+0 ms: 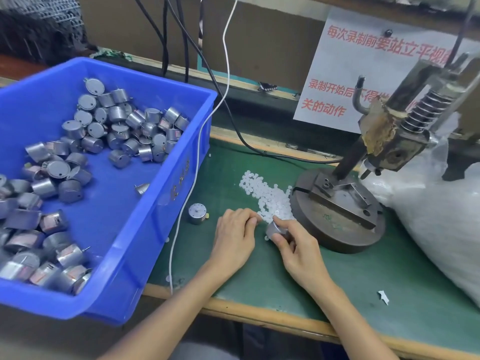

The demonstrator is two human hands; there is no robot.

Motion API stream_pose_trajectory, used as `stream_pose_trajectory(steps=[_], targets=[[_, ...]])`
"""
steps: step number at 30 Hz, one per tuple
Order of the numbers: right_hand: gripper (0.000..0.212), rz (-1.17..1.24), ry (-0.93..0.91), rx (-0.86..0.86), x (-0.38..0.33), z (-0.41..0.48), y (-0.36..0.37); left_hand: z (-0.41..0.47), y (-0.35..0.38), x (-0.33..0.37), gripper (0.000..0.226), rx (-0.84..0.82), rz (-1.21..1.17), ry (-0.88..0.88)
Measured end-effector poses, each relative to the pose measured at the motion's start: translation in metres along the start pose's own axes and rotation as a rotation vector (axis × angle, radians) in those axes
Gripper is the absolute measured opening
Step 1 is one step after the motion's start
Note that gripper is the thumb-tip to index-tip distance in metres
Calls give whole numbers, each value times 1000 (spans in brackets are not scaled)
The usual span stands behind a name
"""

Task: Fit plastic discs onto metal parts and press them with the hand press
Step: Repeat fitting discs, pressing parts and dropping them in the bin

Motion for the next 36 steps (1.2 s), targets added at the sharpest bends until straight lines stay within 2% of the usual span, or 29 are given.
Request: stream_pose_trajectory(steps=[6, 12, 17, 20, 23, 25, 27, 29, 31, 33, 36], targets=[[28, -167, -191, -13, -16, -6, 5, 0, 1, -1, 20, -6, -5, -1], [32, -202, -249, -6, -17, -7, 8, 1, 3, -1, 20, -30, 10, 9], [29, -185, -218, -7, -14, -6, 9, 0, 3, 0, 20, -34, 23, 16], [23, -66, -62, 20, -5, -4, 4, -4, 0, 5, 29, -60, 4, 29], [15, 315, 221, 54, 7, -1, -2, -13, 3, 22, 49, -158, -132, 133], [20, 555, 390, 123, 15, -2, -9, -17, 6, 39, 49, -194, -192, 231], [34, 722, 566, 134, 23, -4, -16, -15, 11, 56, 43, -197, -221, 298], [41, 756, 702, 99, 28, -7, -26, -9, 19, 73, 38, -224, -254, 321], [37, 761, 753, 121, 34, -7, -43, 0, 32, 88, 37, -261, -255, 308], [28, 780, 756, 218, 44, -7, -64, 13, 48, 101, 32, -247, -192, 297], [17, 764, 755, 348, 59, -16, -91, 40, 70, 119, 33, -143, -15, 323]])
Point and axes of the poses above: each hand's wrist, its own z-axis towards the middle knuckle, its own y-axis out of the palm, x = y × z, the point moved 7 cm from there along z, towards the middle knuckle, and after that the axes turned 2 degrees about -y, right-handed, at the moved point
